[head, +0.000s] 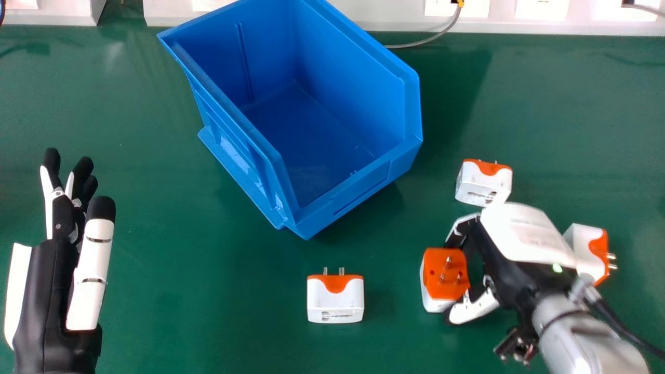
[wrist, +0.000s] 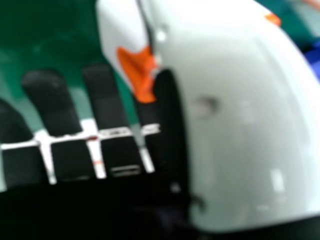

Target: Pick all objects and put in blue box

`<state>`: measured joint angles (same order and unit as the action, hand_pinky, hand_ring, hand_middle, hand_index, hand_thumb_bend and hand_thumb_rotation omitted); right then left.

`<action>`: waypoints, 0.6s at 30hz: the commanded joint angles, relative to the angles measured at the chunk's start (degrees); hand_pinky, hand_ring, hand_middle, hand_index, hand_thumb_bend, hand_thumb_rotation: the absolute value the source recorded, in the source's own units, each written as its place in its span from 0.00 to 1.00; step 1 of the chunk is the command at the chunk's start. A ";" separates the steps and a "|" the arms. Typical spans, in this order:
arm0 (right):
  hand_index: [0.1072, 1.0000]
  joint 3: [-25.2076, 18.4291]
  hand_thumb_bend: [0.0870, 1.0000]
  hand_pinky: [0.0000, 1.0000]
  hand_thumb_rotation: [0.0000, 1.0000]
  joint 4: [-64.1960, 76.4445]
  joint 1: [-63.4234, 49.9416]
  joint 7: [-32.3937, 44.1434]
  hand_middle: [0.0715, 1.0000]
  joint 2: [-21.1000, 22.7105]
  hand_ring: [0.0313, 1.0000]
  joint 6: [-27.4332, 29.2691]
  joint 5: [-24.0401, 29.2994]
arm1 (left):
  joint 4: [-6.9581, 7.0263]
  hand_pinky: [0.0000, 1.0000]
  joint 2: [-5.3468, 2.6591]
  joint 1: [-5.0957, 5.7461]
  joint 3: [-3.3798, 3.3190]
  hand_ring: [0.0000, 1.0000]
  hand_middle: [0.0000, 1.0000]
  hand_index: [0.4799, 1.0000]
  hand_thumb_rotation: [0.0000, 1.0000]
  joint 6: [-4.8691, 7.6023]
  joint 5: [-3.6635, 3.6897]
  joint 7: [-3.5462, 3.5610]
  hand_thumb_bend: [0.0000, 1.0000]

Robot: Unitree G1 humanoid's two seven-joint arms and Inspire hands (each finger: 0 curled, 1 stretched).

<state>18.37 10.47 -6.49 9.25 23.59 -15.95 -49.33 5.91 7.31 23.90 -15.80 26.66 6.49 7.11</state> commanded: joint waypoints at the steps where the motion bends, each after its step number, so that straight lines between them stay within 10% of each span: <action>1: 0.42 -2.13 0.47 0.16 0.01 4.93 -1.76 -1.10 0.41 0.97 0.20 2.19 1.54 | 1.91 0.97 -0.10 0.30 -0.08 0.98 0.99 0.97 0.91 0.26 -0.69 -0.54 0.45; 10: 0.41 -5.43 0.47 0.18 0.00 14.94 -3.42 -3.05 0.42 1.31 0.15 9.19 2.54 | 1.39 0.99 -0.15 -0.32 0.44 0.99 0.99 0.96 0.88 0.22 0.65 0.02 0.45; 18: 0.41 -4.47 0.47 0.17 0.00 12.05 3.80 -8.42 0.42 -1.81 0.16 14.27 0.79 | 1.29 0.99 -0.46 -0.37 0.51 0.99 0.98 0.96 0.89 0.14 -0.32 -0.81 0.44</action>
<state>13.98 22.24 -5.13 2.84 22.52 -2.97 -47.95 6.17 7.01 23.58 -14.99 26.12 6.65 6.73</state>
